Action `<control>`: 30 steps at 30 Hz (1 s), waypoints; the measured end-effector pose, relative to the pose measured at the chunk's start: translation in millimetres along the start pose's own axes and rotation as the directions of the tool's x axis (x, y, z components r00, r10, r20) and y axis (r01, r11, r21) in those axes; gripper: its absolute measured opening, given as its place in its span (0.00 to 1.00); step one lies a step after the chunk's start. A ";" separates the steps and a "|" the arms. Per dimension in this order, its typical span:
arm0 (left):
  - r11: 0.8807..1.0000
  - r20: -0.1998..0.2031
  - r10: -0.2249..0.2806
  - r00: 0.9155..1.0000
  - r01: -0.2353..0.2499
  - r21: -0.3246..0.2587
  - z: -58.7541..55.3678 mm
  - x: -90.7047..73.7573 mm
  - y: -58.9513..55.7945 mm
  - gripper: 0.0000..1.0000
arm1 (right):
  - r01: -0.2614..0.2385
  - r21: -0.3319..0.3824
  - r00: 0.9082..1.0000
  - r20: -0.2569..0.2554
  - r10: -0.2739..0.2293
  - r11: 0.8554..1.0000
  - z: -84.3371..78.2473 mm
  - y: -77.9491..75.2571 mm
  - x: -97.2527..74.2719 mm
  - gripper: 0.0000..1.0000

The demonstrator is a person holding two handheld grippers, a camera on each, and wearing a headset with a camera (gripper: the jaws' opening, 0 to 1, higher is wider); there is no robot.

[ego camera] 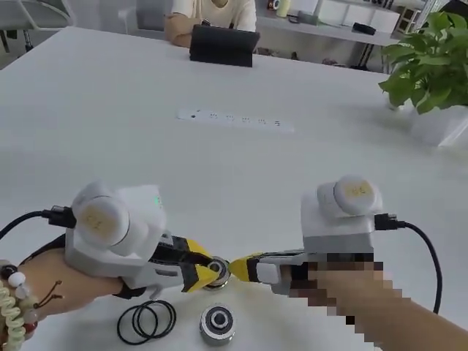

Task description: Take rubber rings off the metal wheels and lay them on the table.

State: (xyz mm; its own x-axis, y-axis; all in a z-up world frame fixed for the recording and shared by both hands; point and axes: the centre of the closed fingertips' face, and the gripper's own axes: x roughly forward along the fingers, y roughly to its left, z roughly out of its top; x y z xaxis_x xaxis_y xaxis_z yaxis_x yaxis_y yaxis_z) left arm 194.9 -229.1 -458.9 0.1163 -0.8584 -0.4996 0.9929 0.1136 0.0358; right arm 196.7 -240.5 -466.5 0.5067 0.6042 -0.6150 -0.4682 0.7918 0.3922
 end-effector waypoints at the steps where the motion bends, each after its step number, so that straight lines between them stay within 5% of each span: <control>1: 1.000 -0.001 0.001 1.000 -0.001 0.000 0.1 0.0 0.0 0.07 | 0.002 -0.003 1.000 0.000 -0.002 1.000 0.0 -0.4 -0.1 0.00; 30: 1.000 -0.006 0.003 1.000 -0.003 0.001 -0.1 -0.2 0.4 0.07 | -0.026 -0.006 1.000 0.015 0.026 1.000 6.5 10.1 -1.7 0.00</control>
State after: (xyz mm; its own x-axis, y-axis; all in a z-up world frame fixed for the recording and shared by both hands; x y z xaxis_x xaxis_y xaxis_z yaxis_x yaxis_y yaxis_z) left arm 195.3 -228.8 -458.9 0.1196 -0.8552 -0.5043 0.9925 0.1162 0.0383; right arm 195.9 -233.0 -457.0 0.5050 0.6262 -0.5940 -0.4857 0.7751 0.4041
